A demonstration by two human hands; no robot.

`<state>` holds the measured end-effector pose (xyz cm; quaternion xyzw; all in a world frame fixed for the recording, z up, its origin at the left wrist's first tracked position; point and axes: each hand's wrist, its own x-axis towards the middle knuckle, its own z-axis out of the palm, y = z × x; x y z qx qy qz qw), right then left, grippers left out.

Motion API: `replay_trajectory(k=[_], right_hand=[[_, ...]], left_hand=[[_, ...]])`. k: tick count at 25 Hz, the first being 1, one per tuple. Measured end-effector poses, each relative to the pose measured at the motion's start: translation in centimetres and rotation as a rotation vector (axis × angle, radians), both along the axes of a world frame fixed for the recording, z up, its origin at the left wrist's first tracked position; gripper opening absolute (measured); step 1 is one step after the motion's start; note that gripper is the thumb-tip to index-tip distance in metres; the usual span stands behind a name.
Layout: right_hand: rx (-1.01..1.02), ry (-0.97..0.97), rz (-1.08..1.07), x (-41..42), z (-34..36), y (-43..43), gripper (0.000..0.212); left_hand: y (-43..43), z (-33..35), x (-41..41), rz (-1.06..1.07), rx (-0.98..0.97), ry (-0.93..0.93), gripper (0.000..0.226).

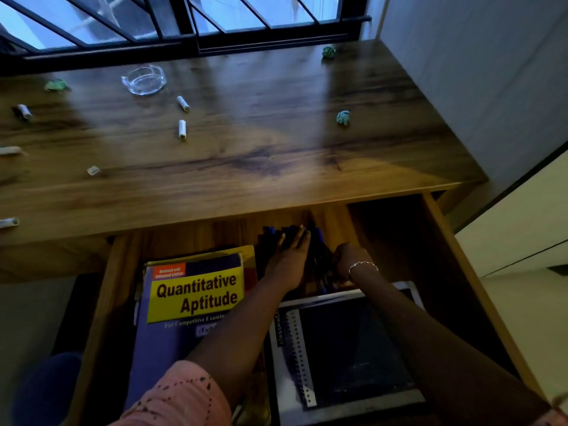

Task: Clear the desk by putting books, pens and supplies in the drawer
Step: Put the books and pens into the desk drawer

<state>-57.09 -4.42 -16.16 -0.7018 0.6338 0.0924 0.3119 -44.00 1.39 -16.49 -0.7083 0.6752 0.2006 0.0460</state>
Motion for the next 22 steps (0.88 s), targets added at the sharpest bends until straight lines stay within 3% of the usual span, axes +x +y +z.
replay_trajectory(k=[5, 10, 17, 22], right_hand=[[0.002, -0.018, -0.006, -0.1, 0.1, 0.0, 0.027], [-0.260, -0.067, 0.076, -0.2, 0.7, 1.3, 0.028], [-0.445, -0.037, 0.363, 0.6, 0.9, 3.8, 0.057], [-0.490, 0.021, 0.469, 1.0, 2.3, 6.5, 0.065]], left_hand=[[0.2, 0.0, 0.0, -0.024, 0.026, -0.080, 0.077], [0.8, 0.1, 0.0, 0.017, 0.045, -0.111, 0.073], [3.5, 1.0, 1.3, 0.015, -0.068, -0.086, 0.081], [5.9, 2.5, 1.2, 0.032, -0.175, -0.096, 0.074]])
